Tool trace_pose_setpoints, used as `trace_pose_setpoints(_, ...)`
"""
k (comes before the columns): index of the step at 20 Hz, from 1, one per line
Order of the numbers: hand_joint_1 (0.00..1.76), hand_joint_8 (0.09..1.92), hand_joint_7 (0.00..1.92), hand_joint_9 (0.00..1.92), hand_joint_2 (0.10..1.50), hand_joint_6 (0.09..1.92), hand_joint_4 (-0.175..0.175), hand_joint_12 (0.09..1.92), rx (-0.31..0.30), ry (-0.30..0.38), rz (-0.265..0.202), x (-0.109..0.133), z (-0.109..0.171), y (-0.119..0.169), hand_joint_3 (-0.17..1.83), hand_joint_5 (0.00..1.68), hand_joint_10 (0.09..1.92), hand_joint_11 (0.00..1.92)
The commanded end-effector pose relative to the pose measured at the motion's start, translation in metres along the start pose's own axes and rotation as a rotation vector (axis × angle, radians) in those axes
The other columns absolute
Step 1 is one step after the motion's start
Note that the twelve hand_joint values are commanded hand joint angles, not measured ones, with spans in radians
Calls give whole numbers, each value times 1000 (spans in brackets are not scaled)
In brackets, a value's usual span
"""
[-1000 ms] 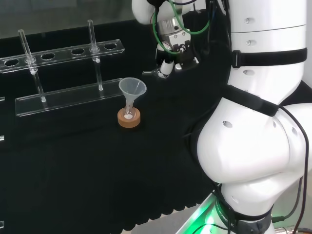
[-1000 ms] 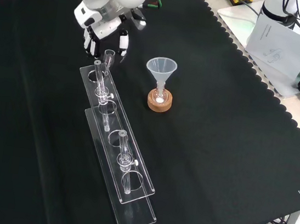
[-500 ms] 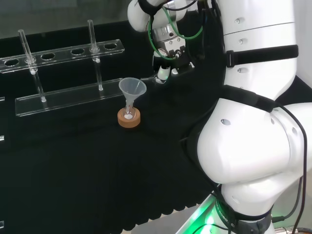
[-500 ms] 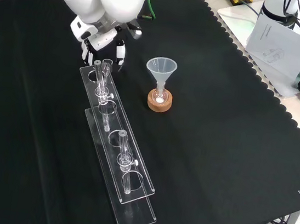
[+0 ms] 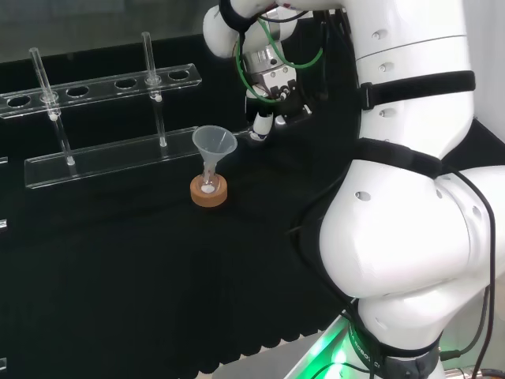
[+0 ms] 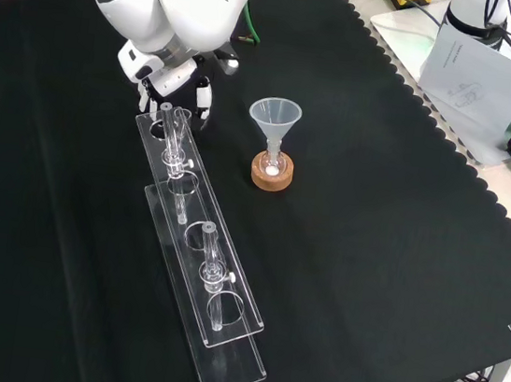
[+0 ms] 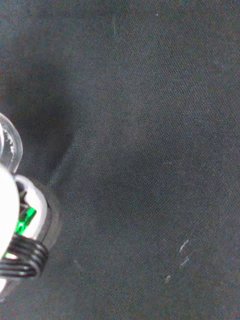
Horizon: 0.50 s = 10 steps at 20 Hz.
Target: Put the weighing funnel back on the table.
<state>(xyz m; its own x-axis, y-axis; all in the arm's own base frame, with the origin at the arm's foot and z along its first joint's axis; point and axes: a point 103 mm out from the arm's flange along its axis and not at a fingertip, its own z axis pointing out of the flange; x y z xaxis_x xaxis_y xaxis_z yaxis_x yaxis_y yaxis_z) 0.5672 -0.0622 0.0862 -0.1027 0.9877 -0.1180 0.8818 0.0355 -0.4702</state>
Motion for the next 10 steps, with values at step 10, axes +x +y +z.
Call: trace_pose_setpoints(10, 1047, 657, 627, 1050, 826, 704, 125, 1020, -28, 16, -9, -2, 10, 4, 343, 1106, 242, 842)
